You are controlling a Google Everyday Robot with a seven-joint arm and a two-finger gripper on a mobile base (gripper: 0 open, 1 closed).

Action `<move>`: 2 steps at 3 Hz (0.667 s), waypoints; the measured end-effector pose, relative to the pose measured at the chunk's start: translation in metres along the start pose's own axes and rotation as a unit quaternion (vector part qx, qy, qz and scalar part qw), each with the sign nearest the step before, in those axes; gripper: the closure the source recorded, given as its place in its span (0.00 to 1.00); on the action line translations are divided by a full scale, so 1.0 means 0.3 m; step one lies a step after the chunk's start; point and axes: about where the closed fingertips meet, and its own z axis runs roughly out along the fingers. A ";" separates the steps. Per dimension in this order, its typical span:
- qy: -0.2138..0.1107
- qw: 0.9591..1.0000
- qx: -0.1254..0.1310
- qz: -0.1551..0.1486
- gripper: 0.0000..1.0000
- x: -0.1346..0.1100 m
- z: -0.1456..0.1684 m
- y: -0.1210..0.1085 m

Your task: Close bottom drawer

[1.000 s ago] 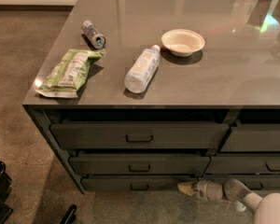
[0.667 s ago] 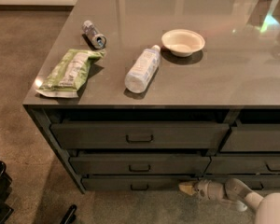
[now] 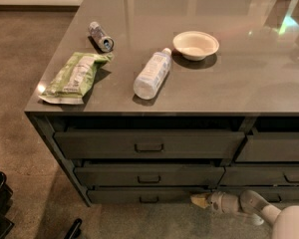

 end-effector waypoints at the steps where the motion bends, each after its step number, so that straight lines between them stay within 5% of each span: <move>1: 0.000 1.000 0.000 0.000 0.34 0.000 0.000 0.000; 2: 0.025 1.000 0.003 0.004 0.11 0.033 -0.019 0.008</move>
Offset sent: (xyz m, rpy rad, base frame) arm -0.0246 -0.0149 -0.0033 -0.0743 0.0878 0.0316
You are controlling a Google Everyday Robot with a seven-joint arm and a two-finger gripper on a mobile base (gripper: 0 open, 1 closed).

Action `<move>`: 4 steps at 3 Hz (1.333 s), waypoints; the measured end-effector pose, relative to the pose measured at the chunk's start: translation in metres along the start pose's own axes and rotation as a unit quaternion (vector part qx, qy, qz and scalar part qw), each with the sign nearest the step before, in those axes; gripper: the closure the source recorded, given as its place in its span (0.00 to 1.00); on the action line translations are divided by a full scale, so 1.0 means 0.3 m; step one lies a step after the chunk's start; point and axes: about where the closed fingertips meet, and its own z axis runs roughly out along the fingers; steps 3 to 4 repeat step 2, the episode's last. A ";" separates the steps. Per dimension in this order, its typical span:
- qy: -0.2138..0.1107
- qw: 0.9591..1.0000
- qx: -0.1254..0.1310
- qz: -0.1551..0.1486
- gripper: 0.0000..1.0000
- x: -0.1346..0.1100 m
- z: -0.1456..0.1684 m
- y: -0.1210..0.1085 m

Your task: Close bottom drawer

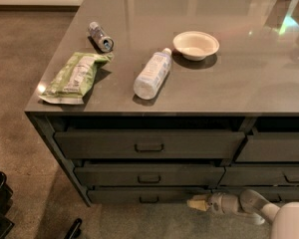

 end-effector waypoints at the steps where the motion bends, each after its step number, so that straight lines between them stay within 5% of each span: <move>1: 0.037 0.999 0.021 0.031 0.00 0.067 -0.074 0.006; 4: 0.046 0.998 0.019 0.041 0.00 0.094 -0.078 0.026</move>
Offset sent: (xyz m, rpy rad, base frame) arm -0.0201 -0.0162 0.0009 -0.0439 0.0747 -0.0230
